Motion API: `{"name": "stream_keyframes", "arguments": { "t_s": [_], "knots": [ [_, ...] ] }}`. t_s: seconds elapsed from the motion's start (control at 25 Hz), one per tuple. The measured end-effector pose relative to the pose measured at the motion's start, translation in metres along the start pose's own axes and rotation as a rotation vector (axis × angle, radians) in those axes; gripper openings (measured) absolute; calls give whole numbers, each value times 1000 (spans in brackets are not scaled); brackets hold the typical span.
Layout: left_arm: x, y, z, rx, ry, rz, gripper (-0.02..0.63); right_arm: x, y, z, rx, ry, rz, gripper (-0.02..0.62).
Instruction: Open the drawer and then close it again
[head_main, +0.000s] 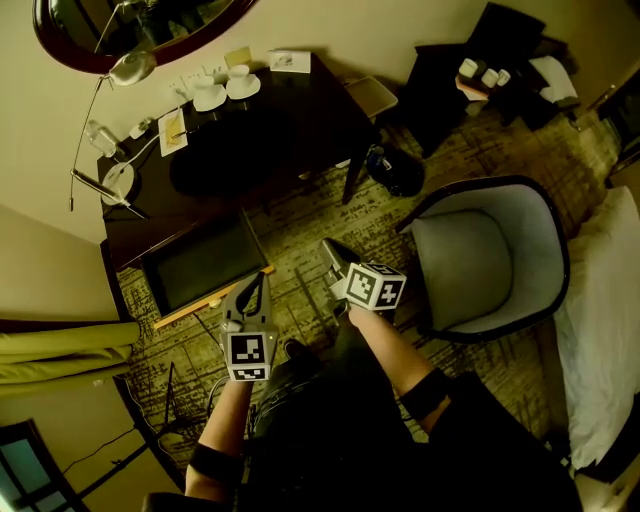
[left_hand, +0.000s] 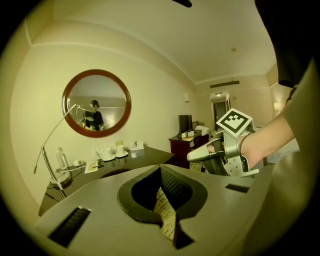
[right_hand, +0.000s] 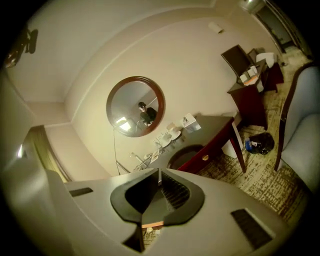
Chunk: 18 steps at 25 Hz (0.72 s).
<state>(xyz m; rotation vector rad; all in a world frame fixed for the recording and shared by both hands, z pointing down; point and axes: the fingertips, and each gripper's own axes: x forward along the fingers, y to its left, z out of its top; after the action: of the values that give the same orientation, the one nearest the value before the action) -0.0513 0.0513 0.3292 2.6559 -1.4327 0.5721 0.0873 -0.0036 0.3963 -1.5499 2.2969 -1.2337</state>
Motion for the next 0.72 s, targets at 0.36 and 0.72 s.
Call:
{"name": "stream_keyframes", "arguments": {
  "t_s": [0.36, 0.72],
  "knots": [
    [66, -10, -12, -44, 43, 71, 6, 43, -80, 4, 158, 85, -27, 37],
    [157, -34, -34, -64, 113, 152, 6, 132, -189, 5, 326, 149, -41, 133]
  ]
}}
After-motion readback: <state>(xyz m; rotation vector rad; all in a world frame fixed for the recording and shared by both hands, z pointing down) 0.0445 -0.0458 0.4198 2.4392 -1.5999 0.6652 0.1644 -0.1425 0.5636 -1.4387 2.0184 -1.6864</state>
